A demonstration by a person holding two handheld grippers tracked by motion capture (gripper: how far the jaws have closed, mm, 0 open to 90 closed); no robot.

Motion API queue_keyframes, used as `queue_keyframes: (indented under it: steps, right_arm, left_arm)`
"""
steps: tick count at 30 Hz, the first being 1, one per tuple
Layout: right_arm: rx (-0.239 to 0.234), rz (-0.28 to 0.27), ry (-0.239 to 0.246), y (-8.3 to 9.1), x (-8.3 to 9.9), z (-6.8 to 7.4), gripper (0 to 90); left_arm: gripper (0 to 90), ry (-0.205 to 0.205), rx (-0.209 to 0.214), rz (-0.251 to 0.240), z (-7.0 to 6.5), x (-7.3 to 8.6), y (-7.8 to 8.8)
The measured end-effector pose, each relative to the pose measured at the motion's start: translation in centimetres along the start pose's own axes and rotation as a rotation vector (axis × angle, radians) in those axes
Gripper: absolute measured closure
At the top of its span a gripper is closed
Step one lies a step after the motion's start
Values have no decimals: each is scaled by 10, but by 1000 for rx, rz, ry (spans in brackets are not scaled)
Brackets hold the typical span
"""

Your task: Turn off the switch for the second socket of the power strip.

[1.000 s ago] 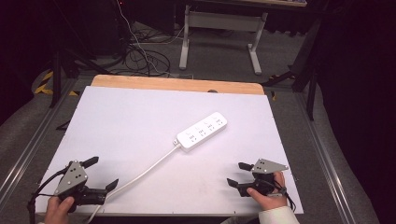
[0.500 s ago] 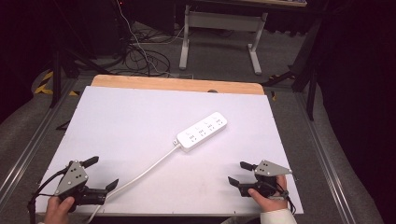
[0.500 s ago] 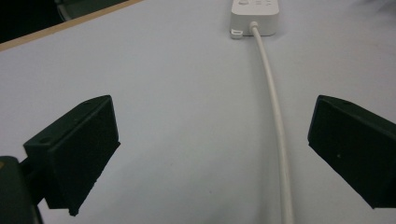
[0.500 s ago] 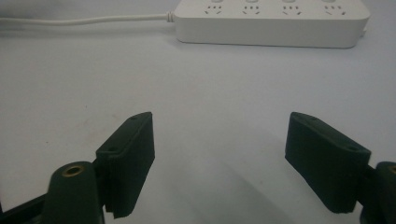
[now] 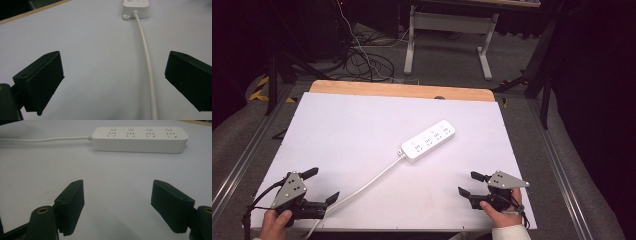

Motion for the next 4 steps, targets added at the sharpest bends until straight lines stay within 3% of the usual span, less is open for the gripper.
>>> queue_keyframes:
  steps: [4]
  right_arm:
    - [5, -3, 7, 1, 1, 0, 273]
  left_arm:
    - [25, -3, -2, -2, 0, 0, -1]
Point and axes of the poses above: each handheld gripper's, and its own axes: y roughly backward along the jaws, x roughly out of its underside, z roughly to its left, the point moved 9 cm from there along -y, roughly forward along the jaws, and after that the axes turned 6 degrees about -x, right-handed, at the moved point
